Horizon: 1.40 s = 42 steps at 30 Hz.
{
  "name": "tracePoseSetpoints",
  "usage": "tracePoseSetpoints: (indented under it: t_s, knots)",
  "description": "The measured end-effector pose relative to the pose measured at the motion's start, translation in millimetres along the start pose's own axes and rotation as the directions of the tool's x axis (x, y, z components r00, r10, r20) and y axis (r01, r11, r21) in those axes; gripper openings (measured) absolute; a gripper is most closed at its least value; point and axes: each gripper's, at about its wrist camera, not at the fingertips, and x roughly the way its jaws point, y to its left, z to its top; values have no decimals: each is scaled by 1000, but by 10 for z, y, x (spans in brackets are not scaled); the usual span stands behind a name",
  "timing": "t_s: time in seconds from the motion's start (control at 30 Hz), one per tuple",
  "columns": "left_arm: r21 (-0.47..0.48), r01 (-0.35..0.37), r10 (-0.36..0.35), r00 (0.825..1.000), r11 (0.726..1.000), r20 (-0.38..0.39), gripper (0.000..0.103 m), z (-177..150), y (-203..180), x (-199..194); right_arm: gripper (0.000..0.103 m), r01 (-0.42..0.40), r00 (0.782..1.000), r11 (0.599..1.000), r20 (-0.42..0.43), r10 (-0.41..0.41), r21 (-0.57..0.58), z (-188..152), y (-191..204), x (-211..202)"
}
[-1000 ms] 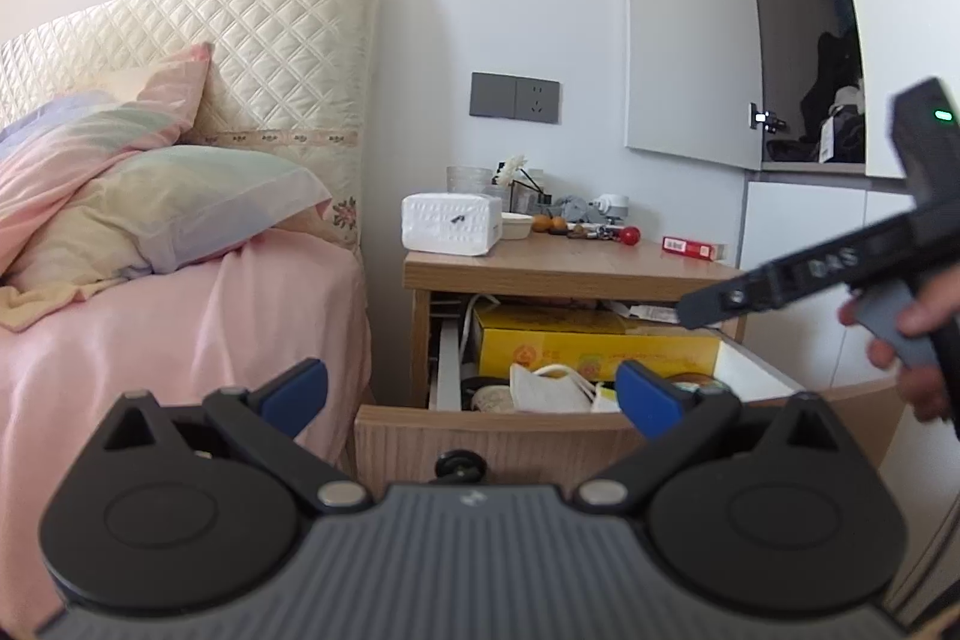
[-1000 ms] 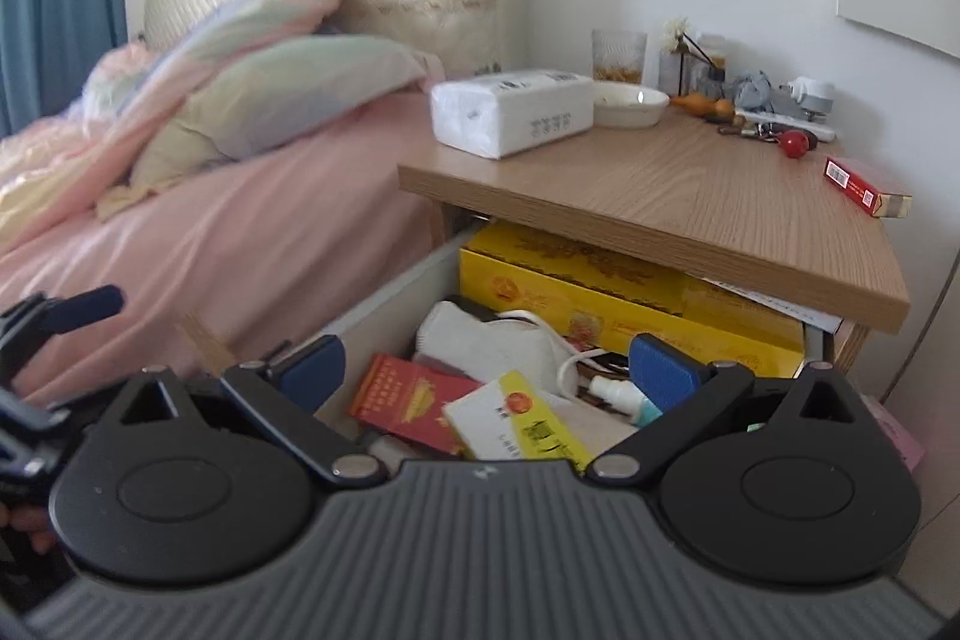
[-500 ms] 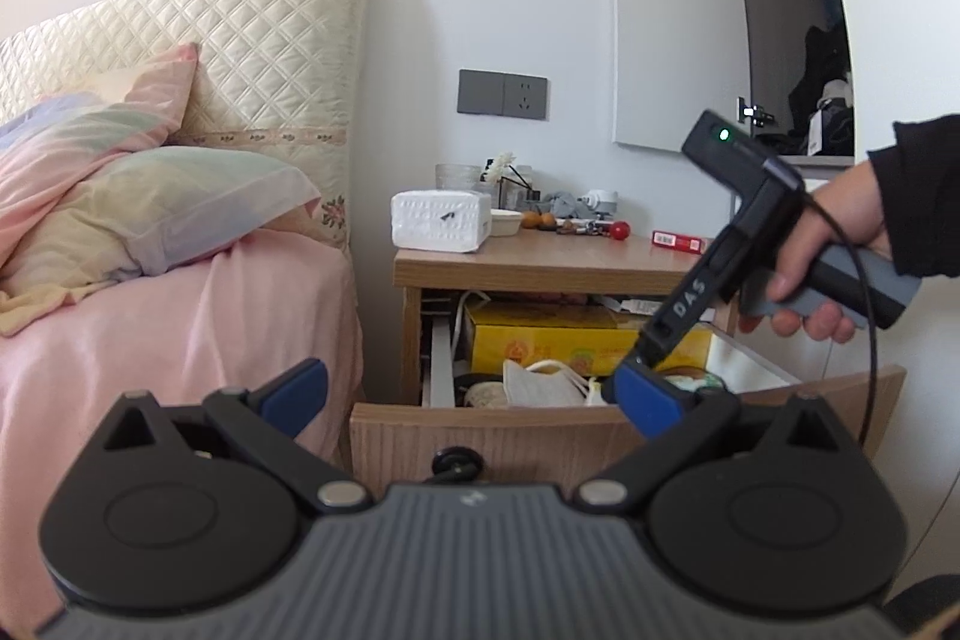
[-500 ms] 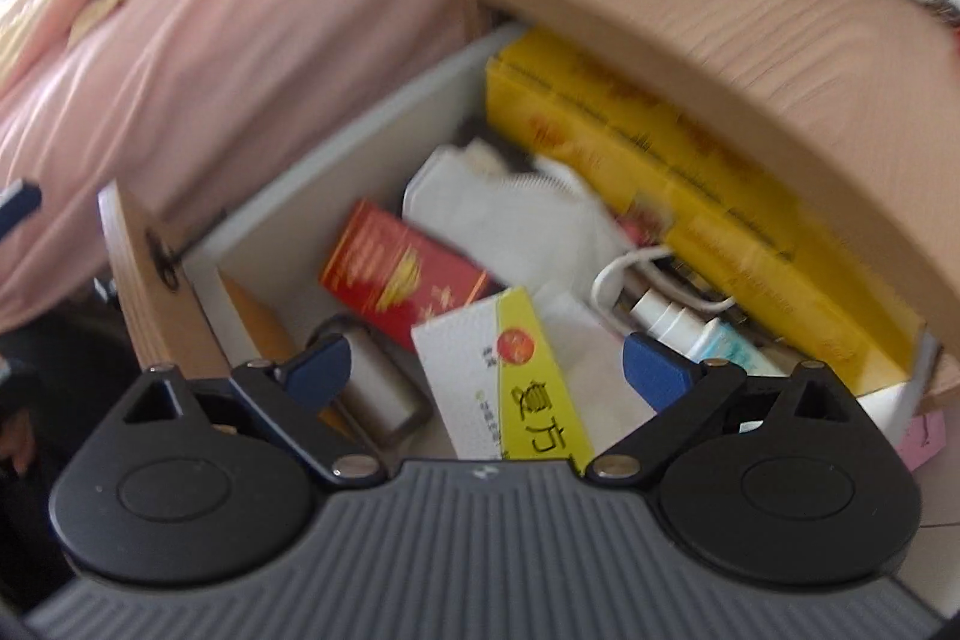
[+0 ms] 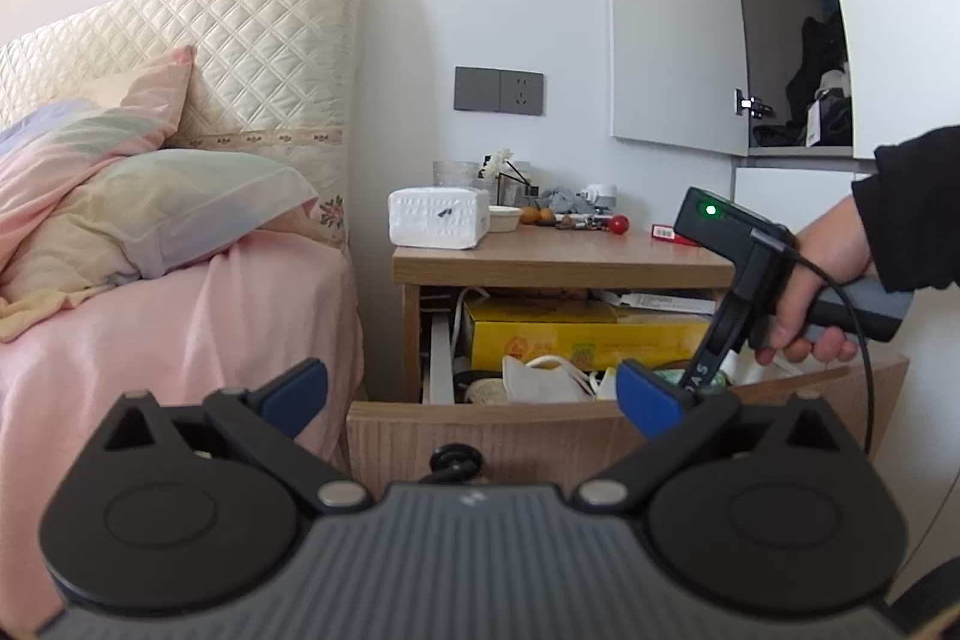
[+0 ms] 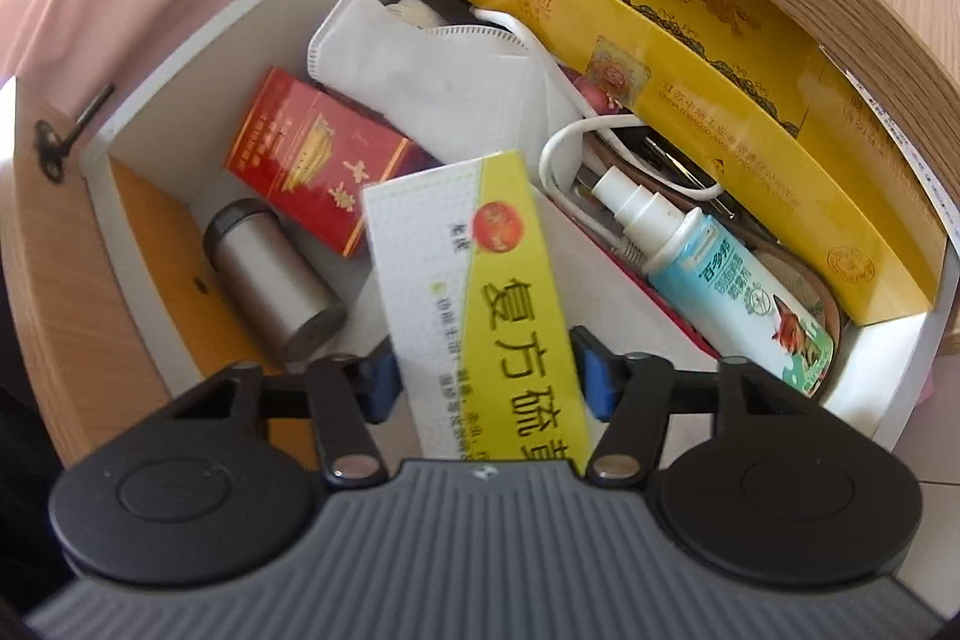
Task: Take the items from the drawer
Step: 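Reach the right gripper into the drawer and grasp the white-yellow medicine box, then lift the medicine box out of the drawer with the right gripper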
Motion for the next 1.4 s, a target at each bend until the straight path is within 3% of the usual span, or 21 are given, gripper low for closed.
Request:
tracePoseSetpoints:
  t_s: [0.27, 0.53, 0.6, 0.8, 0.87, 1.27, 1.4]
  knots:
    - [15, 1, -1, 1000, 1000, 5, 103, -8, -28, -5, 56, 110, 990, 992, 100, -104, -59, -92, 92, -448]
    - [22, 12, -12, 1000, 1000, 8, 103, -5, -65, -34, 56, 207, 960, 974, 213, -183, -96, -29, 255, -885]
    - [25, 16, -16, 1000, 1000, 9, 103, -5, -77, -44, 56, 243, 941, 965, 265, -211, -94, 45, 288, -1013]
    - [21, 20, -20, 1000, 1000, 11, 103, -8, -80, -54, 56, 312, 852, 950, 437, -290, 24, 434, 28, -1252]
    - [21, 19, -20, 1000, 1000, 11, 103, -8, -77, -53, 56, 308, 837, 949, 452, -307, 74, 563, -136, -1246]
    - [23, 3, -3, 1000, 1000, 2, 103, -10, -38, -23, 55, 279, 830, 941, 445, -336, 190, 884, -846, -938]
    - [27, -1, 1, 1000, 1000, 1, 103, -15, -40, -15, 55, 261, 841, 944, 433, -325, 202, 926, -994, -766]
